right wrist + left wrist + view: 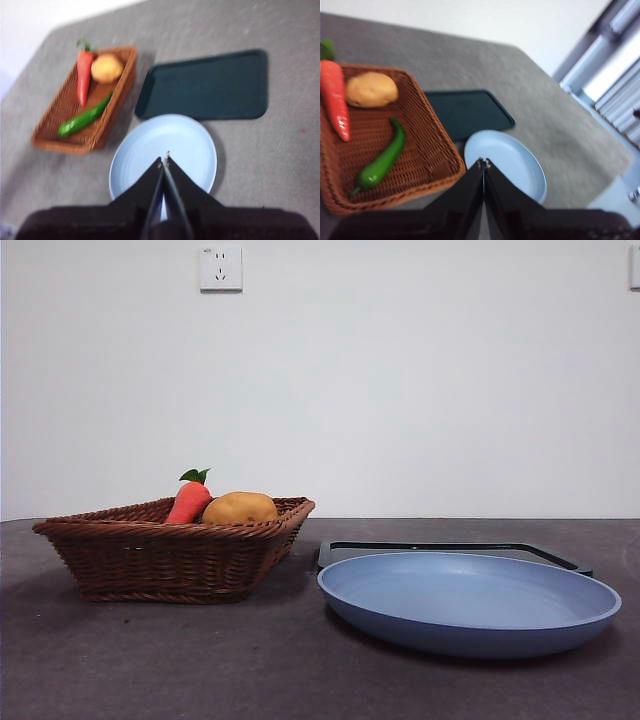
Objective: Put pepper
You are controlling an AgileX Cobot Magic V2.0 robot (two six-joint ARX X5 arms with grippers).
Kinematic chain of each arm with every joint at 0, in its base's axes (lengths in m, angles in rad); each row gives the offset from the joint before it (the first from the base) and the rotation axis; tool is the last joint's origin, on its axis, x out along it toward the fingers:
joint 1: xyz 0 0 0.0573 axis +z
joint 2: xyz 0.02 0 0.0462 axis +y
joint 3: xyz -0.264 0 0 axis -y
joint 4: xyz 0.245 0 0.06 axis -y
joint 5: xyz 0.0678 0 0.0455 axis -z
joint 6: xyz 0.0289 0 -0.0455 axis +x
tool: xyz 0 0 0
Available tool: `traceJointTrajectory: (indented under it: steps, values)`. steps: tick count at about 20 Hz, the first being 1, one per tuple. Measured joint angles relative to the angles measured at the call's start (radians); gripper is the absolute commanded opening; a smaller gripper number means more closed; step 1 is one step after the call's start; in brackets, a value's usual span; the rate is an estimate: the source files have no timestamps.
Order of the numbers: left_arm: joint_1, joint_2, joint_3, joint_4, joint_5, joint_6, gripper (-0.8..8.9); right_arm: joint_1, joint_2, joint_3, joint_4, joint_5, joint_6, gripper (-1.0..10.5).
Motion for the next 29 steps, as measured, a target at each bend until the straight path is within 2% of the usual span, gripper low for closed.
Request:
traceJointTrajectory:
  steps: [4,6,9,11,13,14,16,17,22,26,29]
  values:
    - [-0.061,0.042,0.068,-0.104,-0.024,0.073,0.07,0.075,0.117,0.118,-0.163,0.002,-0.122,0.1]
    - [-0.1,0.049,0.086,-0.163,-0.106,0.105,0.07,0.111,0.15,0.138,-0.223,0.004,-0.171,0.1]
    - [-0.129,0.049,0.089,-0.193,-0.249,0.129,0.06,0.142,0.156,0.138,-0.232,0.008,-0.195,0.1]
    - [-0.132,0.05,0.089,-0.193,-0.267,0.135,0.07,0.145,0.157,0.138,-0.231,0.008,-0.2,0.5]
    - [-0.133,0.05,0.089,-0.192,-0.258,0.137,0.25,0.145,0.157,0.138,-0.229,0.007,-0.203,1.7]
    - [-0.133,0.05,0.089,-0.188,-0.257,0.137,0.9,0.145,0.157,0.138,-0.229,0.007,-0.202,2.3]
    - [-0.133,0.05,0.089,-0.18,-0.257,0.137,3.37,0.145,0.157,0.138,-0.229,0.007,-0.201,3.0]
    - [-0.133,0.05,0.089,-0.173,-0.257,0.137,3.81,0.145,0.157,0.138,-0.229,0.006,-0.201,3.0]
    - [-0.133,0.05,0.089,-0.127,-0.213,0.119,3.78,0.145,0.217,0.138,-0.22,0.008,-0.185,3.0]
    - [-0.133,0.05,0.089,-0.124,-0.209,0.105,3.78,0.145,0.393,0.138,-0.163,0.01,-0.175,3.0]
    - [-0.133,0.05,0.089,-0.124,-0.209,0.103,3.78,0.145,0.562,0.138,-0.09,0.057,-0.167,3.0]
